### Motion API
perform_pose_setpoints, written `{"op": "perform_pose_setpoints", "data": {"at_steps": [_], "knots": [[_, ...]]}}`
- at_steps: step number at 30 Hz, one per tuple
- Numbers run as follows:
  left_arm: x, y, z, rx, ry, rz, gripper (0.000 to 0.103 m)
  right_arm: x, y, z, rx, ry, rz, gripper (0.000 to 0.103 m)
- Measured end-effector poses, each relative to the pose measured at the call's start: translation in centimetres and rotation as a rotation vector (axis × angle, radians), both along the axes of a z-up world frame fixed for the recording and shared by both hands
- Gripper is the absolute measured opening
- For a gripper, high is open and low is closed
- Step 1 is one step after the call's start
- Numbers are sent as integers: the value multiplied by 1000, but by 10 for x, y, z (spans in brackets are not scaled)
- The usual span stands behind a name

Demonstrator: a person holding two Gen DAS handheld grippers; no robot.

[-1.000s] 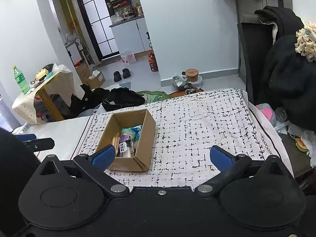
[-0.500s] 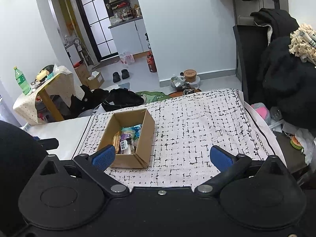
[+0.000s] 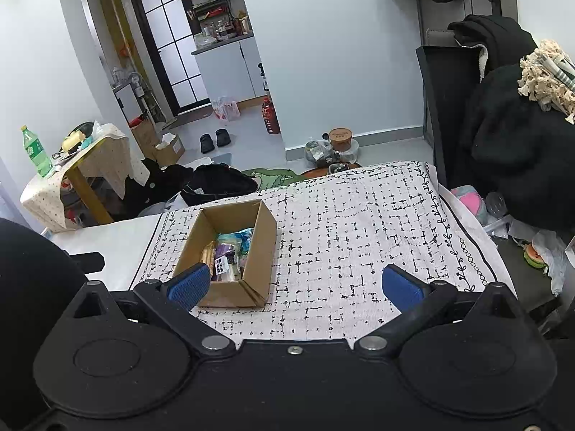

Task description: Organize snacks

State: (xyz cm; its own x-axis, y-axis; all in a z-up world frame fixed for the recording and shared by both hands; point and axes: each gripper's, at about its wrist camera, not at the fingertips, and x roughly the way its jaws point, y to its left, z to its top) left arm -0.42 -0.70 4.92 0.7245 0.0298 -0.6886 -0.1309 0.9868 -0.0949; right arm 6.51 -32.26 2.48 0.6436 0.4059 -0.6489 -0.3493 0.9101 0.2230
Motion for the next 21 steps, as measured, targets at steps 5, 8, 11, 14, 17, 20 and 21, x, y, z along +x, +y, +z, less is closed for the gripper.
{"op": "perform_pose_setpoints", "data": {"at_steps": [5, 8, 11, 14, 17, 20, 21], "knots": [[1, 0, 0, 1, 1, -4, 103, 0, 0, 0, 0, 2, 0, 103], [1, 1, -1, 1, -1, -6, 103, 0, -1, 0, 0, -1, 0, 103], [1, 1, -1, 2, -3, -7, 103, 0, -1, 0, -1, -3, 2, 103], [1, 1, -1, 1, -3, -7, 103, 0, -1, 0, -2, -3, 3, 103], [1, 1, -1, 0, -3, -7, 103, 0, -1, 0, -4, -3, 7, 103], [1, -1, 0, -4, -2, -6, 103, 0, -1, 1, -9, -8, 10, 103], [1, -2, 0, -4, -2, -6, 103, 0, 0, 1, -10, -8, 10, 103]]}}
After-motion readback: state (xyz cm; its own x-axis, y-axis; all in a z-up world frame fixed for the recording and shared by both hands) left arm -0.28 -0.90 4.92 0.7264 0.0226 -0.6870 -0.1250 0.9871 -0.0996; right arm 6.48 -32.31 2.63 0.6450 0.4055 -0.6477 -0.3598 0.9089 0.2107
